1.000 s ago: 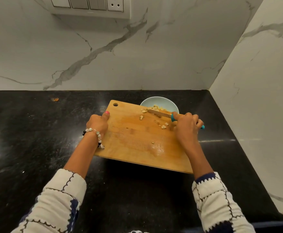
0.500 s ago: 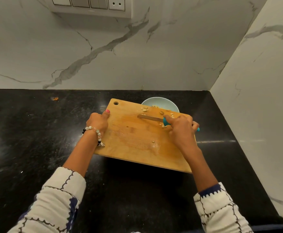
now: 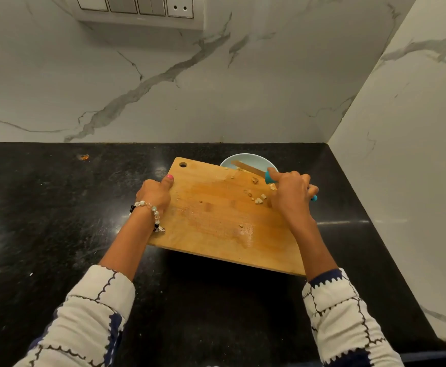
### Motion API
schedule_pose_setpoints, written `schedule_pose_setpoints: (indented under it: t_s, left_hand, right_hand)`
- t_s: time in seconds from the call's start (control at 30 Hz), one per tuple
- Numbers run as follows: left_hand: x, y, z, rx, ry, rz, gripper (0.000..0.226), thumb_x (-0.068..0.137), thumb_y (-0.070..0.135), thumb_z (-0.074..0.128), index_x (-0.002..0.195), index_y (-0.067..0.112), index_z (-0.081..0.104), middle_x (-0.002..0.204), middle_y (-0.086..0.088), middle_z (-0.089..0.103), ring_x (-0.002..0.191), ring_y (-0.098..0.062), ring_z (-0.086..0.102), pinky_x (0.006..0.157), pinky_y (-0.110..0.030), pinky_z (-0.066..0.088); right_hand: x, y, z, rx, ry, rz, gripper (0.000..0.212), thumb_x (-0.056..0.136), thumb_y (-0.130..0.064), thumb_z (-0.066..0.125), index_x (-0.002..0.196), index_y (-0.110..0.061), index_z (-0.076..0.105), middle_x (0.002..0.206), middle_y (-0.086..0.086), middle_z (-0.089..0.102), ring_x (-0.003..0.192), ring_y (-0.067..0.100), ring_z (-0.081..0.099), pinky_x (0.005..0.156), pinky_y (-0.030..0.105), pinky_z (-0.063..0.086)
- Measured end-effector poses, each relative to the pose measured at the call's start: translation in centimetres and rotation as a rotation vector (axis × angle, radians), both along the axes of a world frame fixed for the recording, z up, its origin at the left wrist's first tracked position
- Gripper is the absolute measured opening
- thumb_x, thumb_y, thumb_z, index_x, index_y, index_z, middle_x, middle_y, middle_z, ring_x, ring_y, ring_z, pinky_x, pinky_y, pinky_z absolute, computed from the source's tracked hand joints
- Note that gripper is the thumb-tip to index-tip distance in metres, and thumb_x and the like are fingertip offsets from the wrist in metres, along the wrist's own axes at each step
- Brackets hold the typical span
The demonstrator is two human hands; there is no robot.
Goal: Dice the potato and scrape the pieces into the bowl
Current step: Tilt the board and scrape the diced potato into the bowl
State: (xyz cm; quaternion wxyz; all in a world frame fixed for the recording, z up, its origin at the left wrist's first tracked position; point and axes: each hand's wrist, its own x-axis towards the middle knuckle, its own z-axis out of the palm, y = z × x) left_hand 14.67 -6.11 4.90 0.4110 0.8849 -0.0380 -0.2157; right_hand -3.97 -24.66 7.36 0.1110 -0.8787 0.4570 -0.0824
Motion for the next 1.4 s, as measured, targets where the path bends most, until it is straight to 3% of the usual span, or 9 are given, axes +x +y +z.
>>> schedule_pose_setpoints:
  t_s: [0.1,0.23,0.37,0.57,0.73,0.97,1.1,1.3,1.4]
  left_hand:
    - [0.0,-0.1,0.1,-0.005,0.003,0.005,0.047,0.093,0.05,0.044,0.069,0.01,0.051,0.086,-0.012,0.058,0.085,-0.032,0.056,0.084,-0.044,0.046]
    - [0.1,0.3,0.1,-0.006,-0.013,0.015,0.05,0.092,0.05,0.046,0.064,0.009,0.049,0.072,-0.009,0.054,0.078,-0.03,0.053,0.078,-0.04,0.045]
    - [0.4,0.8,0.0,0.006,-0.005,0.043,0.05,0.092,0.05,0.046,0.067,0.007,0.053,0.07,-0.008,0.053,0.078,-0.03,0.053,0.081,-0.042,0.046]
    - [1.0,1.5,0.2,0.007,0.01,0.059,0.047,0.092,0.05,0.046,0.07,0.008,0.052,0.076,-0.009,0.053,0.083,-0.03,0.053,0.087,-0.044,0.046]
    - [1.3,2.1,0.6,0.015,0.015,0.075,0.046,0.092,0.05,0.045,0.067,0.012,0.046,0.091,-0.014,0.056,0.088,-0.032,0.054,0.09,-0.045,0.046]
    - [1.3,2.5,0.9,0.009,0.037,0.095,0.044,0.092,0.049,0.046,0.07,0.011,0.047,0.093,-0.013,0.056,0.089,-0.031,0.054,0.085,-0.042,0.045]
    - [1.3,2.6,0.9,0.012,0.046,0.106,0.044,0.093,0.049,0.045,0.07,0.012,0.046,0.089,-0.011,0.055,0.085,-0.029,0.053,0.084,-0.042,0.044]
    - [1.6,2.8,1.0,0.025,0.028,0.096,0.045,0.092,0.051,0.045,0.072,0.011,0.048,0.093,-0.013,0.056,0.089,-0.032,0.054,0.087,-0.043,0.045]
    - [1.5,2.7,1.0,0.026,0.03,0.095,0.044,0.092,0.051,0.045,0.07,0.012,0.047,0.094,-0.013,0.056,0.089,-0.032,0.054,0.088,-0.044,0.046]
  right_hand:
    - [0.5,0.4,-0.4,-0.027,0.039,0.095,0.046,0.095,-0.019,0.053,0.138,-0.035,0.045,0.119,0.01,0.051,0.116,0.027,0.038,0.099,0.044,0.027]
    - [0.4,-0.3,-0.3,-0.017,0.049,0.043,0.04,0.096,-0.02,0.052,0.135,-0.03,0.049,0.118,0.012,0.051,0.116,0.03,0.038,0.1,0.048,0.027]
    - [-1.6,-1.3,0.9,0.196,-0.045,-0.004,0.038,0.096,-0.031,0.049,0.134,-0.031,0.05,0.12,0.012,0.052,0.12,0.033,0.036,0.104,0.048,0.025]
    - [-5.9,-1.0,0.4,0.244,-0.003,0.283,0.051,0.097,-0.004,0.042,0.133,-0.039,0.048,0.11,-0.001,0.053,0.112,0.023,0.037,0.091,0.036,0.02]
    - [-5.7,-1.9,-0.2,0.157,0.123,0.2,0.049,0.098,-0.008,0.042,0.133,-0.041,0.047,0.106,0.0,0.052,0.112,0.023,0.038,0.094,0.038,0.023]
    - [-1.9,-3.7,-0.3,0.009,0.098,0.074,0.037,0.095,-0.019,0.049,0.131,-0.032,0.051,0.107,0.012,0.053,0.112,0.032,0.039,0.098,0.048,0.027]
    - [-0.6,-4.4,-0.8,0.01,0.056,0.059,0.046,0.095,-0.015,0.05,0.137,-0.035,0.045,0.111,0.013,0.053,0.113,0.033,0.039,0.097,0.049,0.028]
    - [-2.9,-2.3,-0.2,0.129,0.046,0.329,0.053,0.097,-0.005,0.044,0.134,-0.043,0.045,0.101,-0.003,0.048,0.112,0.025,0.039,0.092,0.038,0.024]
    - [-2.8,-1.7,-0.7,0.132,0.123,0.304,0.053,0.098,-0.007,0.042,0.134,-0.046,0.043,0.1,-0.003,0.045,0.107,0.022,0.035,0.091,0.037,0.023]
